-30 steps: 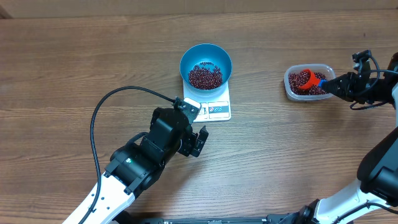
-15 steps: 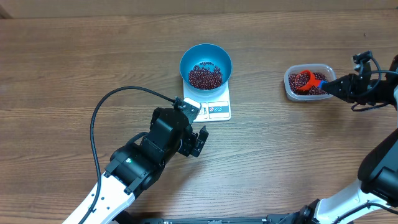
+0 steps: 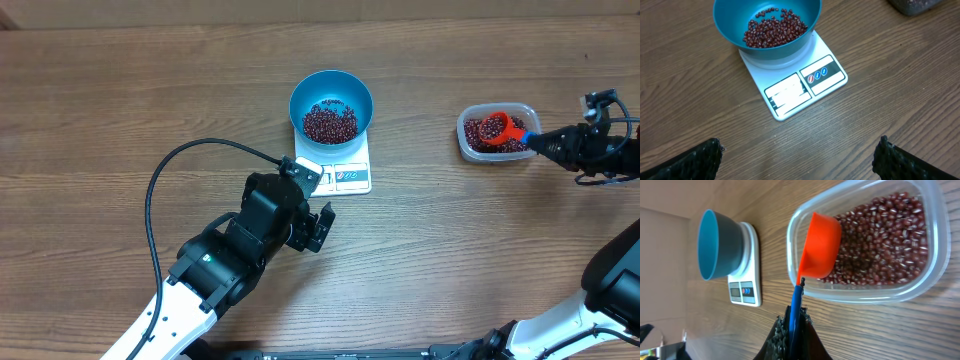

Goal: Scoop item into bowl and weigh 150g on scale
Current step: 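Lift the filled scoop out of the tub and carry it left toward the bowl, then tip the scoop over the teal bowl to pour beans in, then carry the empty scoop right back over the bean tub, then lower the scoop into the beans in the tub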

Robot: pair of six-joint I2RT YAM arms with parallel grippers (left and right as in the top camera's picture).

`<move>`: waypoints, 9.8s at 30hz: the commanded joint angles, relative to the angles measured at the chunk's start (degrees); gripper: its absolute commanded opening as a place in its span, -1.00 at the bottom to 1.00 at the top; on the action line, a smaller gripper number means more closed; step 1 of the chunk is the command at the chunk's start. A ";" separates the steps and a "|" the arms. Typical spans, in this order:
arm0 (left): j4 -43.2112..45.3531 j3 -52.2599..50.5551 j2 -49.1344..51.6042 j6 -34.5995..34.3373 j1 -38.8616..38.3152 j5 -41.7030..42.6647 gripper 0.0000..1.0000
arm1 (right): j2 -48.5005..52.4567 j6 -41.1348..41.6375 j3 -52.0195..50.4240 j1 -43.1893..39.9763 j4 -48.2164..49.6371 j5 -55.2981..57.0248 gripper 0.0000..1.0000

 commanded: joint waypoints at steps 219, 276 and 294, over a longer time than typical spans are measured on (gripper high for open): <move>0.00 -0.04 0.39 0.90 0.26 0.66 0.99 | -6.03 1.51 -1.40 29.51 5.97 55.49 -0.93; 0.02 -0.04 0.39 0.90 0.26 0.66 0.99 | -2.14 -0.37 -1.40 17.29 6.78 26.43 -0.93; 0.00 -0.04 0.39 0.90 0.26 0.66 0.99 | 1.16 -0.39 -1.40 16.22 7.08 23.15 -0.93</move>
